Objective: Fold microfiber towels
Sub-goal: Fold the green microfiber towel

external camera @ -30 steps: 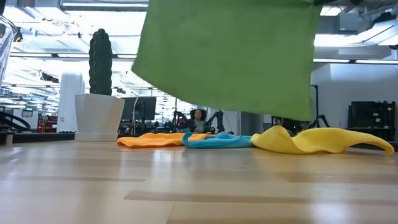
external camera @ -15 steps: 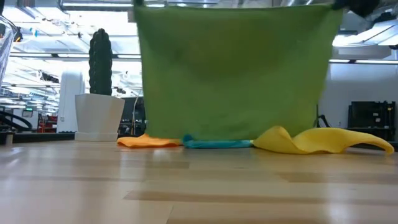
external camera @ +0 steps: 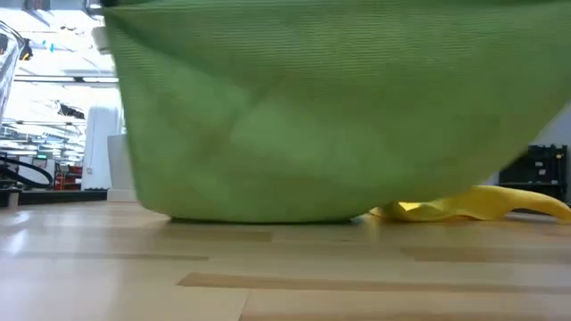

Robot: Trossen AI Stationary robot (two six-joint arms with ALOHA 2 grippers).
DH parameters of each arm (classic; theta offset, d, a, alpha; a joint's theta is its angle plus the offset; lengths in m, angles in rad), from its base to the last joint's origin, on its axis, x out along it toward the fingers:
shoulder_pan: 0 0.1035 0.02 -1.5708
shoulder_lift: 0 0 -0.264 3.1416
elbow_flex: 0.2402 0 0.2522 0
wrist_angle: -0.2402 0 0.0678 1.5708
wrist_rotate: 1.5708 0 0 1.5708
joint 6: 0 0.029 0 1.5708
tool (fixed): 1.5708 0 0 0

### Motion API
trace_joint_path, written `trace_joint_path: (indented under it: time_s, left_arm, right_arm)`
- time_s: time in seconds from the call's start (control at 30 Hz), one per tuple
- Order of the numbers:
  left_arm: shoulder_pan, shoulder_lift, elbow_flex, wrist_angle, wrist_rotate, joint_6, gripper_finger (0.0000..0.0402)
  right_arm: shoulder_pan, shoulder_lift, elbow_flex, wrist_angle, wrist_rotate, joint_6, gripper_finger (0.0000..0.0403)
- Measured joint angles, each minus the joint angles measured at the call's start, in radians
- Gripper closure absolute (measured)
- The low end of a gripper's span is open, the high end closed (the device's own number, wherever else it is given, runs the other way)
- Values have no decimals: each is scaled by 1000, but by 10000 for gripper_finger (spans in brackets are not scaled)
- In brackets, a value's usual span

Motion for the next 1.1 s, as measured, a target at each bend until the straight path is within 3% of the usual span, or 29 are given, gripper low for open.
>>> trace_joint_path:
  time_s: [0.27,0.5,0.7,0.87,1.1]
  left_arm:
    - [-66,0,-113,168,52,-162,401]
    - [-95,0,-154,212,99,-234,401]
    - [-100,0,-161,208,34,-164,401]
    - [-69,0,-161,155,-42,-111,401]
    - [7,0,-161,107,-62,-57,401]
  right_arm:
    - [38,163,0,129,-101,74,385]
    - [40,190,0,183,-166,98,373]
    - [4,165,1,93,-178,82,384]
    - [-35,162,1,-25,-184,77,369]
    - [-89,162,-70,-9,-199,26,375]
